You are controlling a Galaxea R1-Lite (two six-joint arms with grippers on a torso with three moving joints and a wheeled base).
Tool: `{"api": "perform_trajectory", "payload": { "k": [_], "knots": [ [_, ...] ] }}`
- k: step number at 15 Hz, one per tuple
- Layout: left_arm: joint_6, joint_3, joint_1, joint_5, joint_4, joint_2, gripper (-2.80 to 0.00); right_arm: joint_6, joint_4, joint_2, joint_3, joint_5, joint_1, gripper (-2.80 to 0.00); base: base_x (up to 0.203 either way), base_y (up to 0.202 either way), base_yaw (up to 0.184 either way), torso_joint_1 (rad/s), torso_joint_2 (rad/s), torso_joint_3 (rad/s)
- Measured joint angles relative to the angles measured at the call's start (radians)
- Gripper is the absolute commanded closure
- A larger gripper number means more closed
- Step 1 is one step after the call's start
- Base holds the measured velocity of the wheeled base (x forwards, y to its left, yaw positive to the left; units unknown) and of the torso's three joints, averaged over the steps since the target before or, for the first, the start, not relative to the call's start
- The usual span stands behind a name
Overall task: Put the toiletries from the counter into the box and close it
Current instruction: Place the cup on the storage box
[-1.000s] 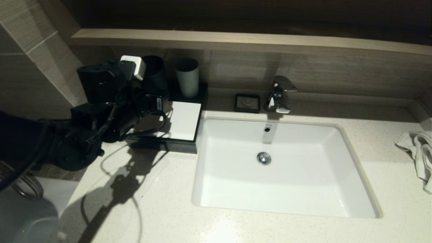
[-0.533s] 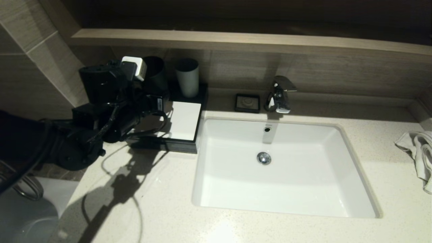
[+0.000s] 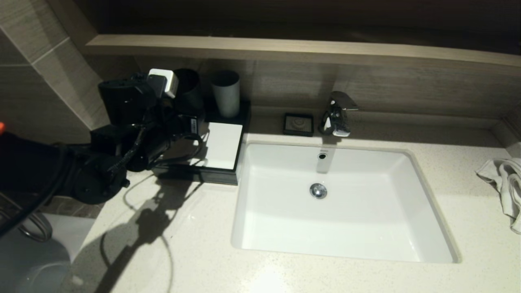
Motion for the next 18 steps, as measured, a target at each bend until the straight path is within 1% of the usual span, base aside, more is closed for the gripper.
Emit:
{"api": "perform_trajectory", "payload": {
  "k": [3,6,15,18],
  "knots": [
    [0.0,0.001,0.007,0.002,0.0,0.008,0.0,0.0,0.0,0.0,0.0,0.0,0.0,0.0,0.0,0.0,0.0,0.0,0.0,0.0],
    [0.0,-0.004,0.015,0.026,0.0,0.02,0.0,0.0,0.0,0.0,0.0,0.0,0.0,0.0,0.0,0.0,0.0,0.0,0.0,0.0],
    [-0.001,-0.011,0.025,0.026,-0.003,0.051,0.0,-0.001,0.0,0.0,0.0,0.0,0.0,0.0,0.0,0.0,0.0,0.0,0.0,0.0],
    [-0.002,-0.049,0.029,0.027,-0.002,0.072,0.0,0.0,0.0,0.0,0.0,0.0,0.0,0.0,0.0,0.0,0.0,0.0,0.0,0.0]
  ]
}}
